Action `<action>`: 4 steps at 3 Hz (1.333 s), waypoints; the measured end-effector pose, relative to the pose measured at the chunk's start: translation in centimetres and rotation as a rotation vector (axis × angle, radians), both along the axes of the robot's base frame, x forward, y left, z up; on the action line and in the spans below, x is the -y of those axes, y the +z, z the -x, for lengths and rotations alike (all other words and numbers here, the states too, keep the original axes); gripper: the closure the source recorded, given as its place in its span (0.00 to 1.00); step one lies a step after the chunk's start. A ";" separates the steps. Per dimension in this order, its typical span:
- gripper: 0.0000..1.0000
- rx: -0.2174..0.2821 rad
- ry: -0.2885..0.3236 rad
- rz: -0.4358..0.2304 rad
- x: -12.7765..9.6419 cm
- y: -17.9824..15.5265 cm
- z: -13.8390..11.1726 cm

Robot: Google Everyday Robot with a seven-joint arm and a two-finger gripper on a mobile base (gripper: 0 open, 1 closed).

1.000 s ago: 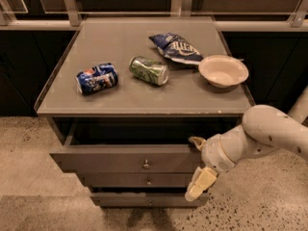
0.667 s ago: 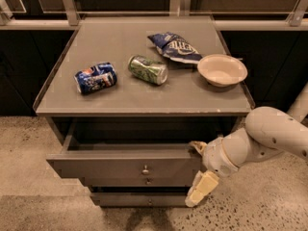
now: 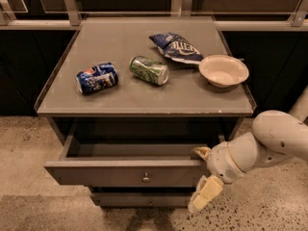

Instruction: Open top drawer

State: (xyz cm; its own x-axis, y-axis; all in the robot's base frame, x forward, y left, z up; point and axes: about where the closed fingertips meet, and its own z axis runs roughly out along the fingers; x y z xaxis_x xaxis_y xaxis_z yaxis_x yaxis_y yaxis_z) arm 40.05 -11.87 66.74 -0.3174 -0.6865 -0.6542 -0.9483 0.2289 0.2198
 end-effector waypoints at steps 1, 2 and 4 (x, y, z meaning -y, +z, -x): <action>0.00 0.063 -0.018 -0.065 -0.7 0.2 -3.3; 0.00 0.064 -0.019 -0.065 -0.7 0.2 -3.4; 0.00 -0.019 0.017 -0.045 -1.4 -1.7 -2.3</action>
Offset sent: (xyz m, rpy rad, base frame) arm 0.0607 0.0105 0.0046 0.1005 -0.1211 -0.0477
